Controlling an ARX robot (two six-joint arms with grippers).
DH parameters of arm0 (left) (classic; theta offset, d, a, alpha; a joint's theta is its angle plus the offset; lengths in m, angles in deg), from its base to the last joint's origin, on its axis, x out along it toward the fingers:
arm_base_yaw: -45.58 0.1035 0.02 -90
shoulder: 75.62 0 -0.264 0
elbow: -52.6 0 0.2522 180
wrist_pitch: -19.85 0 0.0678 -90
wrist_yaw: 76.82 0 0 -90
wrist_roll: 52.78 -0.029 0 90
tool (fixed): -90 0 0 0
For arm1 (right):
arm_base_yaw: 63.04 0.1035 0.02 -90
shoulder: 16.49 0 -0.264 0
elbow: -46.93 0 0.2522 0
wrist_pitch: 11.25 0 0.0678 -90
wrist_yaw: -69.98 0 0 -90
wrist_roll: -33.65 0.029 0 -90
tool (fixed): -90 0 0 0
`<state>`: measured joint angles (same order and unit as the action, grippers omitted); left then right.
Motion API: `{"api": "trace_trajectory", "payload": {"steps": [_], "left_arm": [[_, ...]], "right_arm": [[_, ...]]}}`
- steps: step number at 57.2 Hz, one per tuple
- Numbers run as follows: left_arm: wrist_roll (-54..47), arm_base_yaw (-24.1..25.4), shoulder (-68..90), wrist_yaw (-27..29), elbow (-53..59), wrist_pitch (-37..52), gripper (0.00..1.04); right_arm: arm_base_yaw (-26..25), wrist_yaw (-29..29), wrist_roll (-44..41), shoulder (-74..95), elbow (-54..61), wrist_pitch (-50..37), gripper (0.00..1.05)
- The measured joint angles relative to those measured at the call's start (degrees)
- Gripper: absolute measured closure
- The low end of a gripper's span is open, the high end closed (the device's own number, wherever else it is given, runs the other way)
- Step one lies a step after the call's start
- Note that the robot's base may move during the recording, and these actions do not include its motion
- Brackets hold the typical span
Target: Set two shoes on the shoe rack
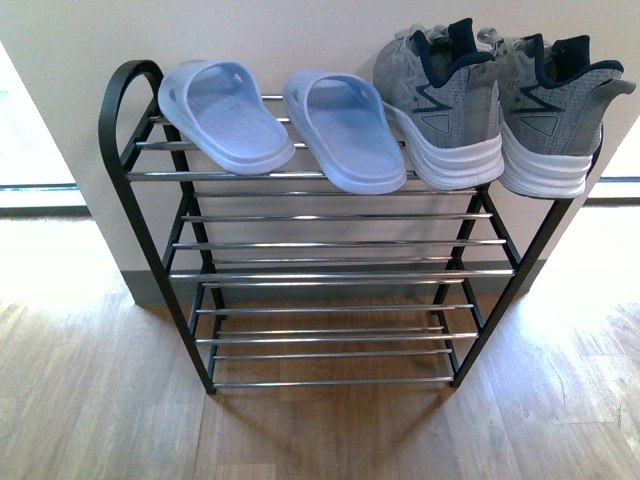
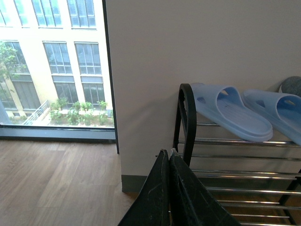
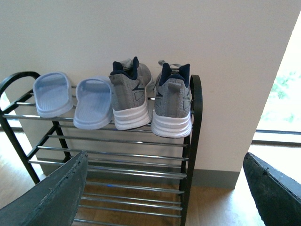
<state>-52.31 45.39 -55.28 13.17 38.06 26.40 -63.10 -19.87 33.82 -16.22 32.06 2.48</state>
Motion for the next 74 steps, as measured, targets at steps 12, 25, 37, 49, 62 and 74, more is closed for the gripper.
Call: {"api": "trace_trajectory", "payload": {"steps": [12,25,37,49,62,74], "left_arm": [[0.0,0.0,-4.17,0.0,0.0,-4.13,1.04],[0.0,0.0,-8.17,0.0,0.0,-8.0,1.04],[0.0,0.0,-13.35,0.02,-0.02,-14.47,1.04],[0.0,0.04,-19.34,0.02,0.0,-20.37,1.04],[0.0,0.04,-19.39,0.02,-0.02,-20.35,0.78],[-0.02,0.04,-19.41,0.0,0.0,-20.35,0.31]], "right_arm": [[0.0,0.0,0.0,0.0,0.0,0.0,0.09],[0.0,0.0,0.0,0.0,0.0,0.0,0.09],[0.0,0.0,0.0,0.0,0.0,0.0,0.09],[0.0,-0.11,0.0,0.0,0.0,0.0,0.09],[0.0,-0.07,0.0,0.0,0.02,0.0,0.09],[0.0,-0.09,0.0,0.02,0.0,0.02,0.09]]}}
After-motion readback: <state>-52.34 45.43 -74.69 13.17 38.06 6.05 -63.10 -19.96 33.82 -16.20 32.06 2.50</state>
